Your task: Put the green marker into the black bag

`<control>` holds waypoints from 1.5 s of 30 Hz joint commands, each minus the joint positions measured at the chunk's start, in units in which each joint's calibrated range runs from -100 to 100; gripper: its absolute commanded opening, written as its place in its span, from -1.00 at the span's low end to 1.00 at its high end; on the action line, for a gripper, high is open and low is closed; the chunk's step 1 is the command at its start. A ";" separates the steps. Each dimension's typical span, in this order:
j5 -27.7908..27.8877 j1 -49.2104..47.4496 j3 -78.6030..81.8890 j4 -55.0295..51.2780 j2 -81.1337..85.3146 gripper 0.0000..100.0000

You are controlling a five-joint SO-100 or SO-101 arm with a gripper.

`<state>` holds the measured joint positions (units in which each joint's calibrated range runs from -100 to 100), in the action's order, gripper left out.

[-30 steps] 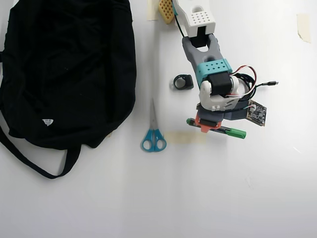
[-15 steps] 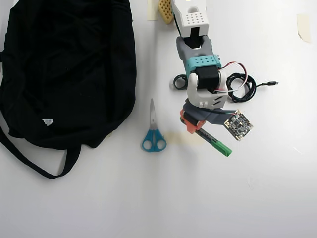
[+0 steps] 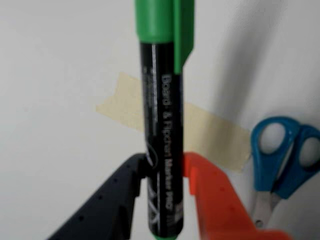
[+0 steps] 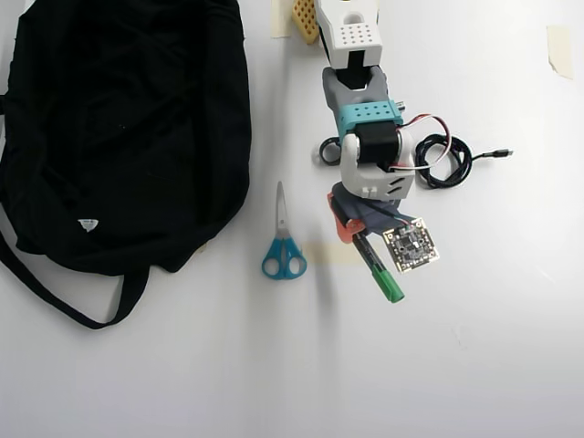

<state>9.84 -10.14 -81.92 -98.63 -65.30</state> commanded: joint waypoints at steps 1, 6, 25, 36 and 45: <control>-0.66 -1.08 -3.80 -0.51 1.56 -0.96; -4.60 -1.30 -4.51 -0.43 1.48 -0.96; -12.88 -0.78 -4.60 -0.51 1.48 -0.96; -16.13 -0.71 -5.77 -0.43 1.56 -0.96; -16.08 -0.63 -9.28 -0.60 1.56 -0.96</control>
<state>-6.18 -10.87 -89.15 -98.71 -65.30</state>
